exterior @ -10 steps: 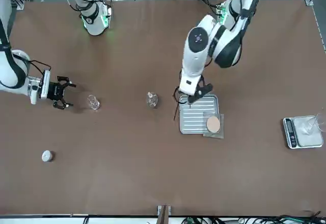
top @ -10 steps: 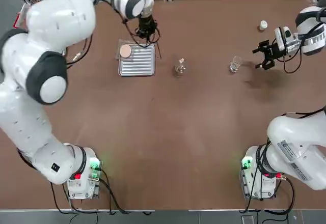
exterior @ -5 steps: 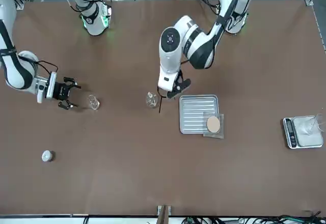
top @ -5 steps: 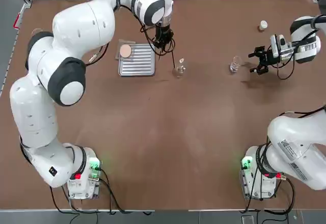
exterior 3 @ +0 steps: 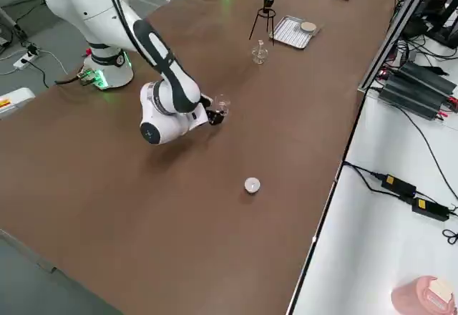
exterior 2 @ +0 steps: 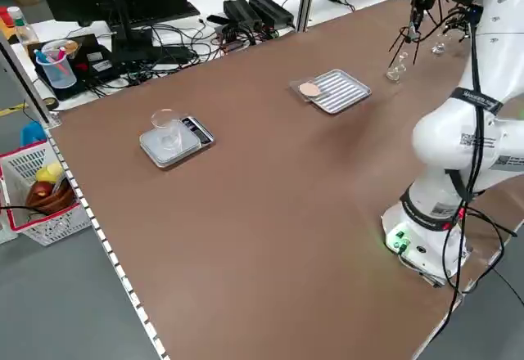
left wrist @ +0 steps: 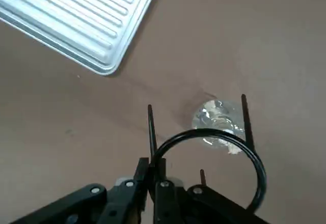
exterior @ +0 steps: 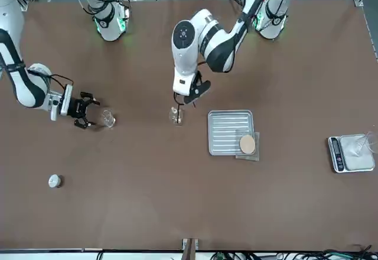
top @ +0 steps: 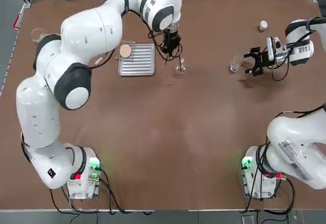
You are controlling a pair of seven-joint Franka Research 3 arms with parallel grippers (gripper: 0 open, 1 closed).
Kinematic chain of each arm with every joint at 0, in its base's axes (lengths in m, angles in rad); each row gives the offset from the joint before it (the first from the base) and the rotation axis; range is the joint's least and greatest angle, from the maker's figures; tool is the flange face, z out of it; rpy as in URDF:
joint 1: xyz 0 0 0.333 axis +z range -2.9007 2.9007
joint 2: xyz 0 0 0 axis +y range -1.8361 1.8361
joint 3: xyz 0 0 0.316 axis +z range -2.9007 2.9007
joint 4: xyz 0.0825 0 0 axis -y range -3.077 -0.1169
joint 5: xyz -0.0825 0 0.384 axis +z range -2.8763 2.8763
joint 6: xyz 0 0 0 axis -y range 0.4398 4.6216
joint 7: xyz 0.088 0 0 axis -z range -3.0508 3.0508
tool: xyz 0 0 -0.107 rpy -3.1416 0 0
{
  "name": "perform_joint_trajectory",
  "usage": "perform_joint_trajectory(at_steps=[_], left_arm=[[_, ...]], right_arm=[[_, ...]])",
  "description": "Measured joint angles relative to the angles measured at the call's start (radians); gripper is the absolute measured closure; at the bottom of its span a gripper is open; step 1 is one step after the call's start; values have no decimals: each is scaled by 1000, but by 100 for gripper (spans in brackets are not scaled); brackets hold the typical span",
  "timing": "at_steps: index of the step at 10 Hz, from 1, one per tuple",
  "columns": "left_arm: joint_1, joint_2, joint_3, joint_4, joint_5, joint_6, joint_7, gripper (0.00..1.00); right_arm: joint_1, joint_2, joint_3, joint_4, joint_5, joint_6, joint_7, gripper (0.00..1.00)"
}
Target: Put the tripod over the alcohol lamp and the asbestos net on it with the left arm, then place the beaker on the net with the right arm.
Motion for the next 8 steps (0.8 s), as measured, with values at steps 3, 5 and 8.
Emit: perform_joint_trajectory(at_steps=[3, 5, 8], left_arm=[[-7, 58, -1, 40, -1, 38, -2, 92], [-16, 66, 0, 45, -1, 72, -2, 92], [-17, 99, 1, 49, -1, 95, -9, 92]], right_arm=[[0, 1, -27, 1, 29, 0, -20, 0], [3, 2, -32, 2, 66, -1, -25, 0], [29, 5, -36, 12, 101, 1, -35, 0]])
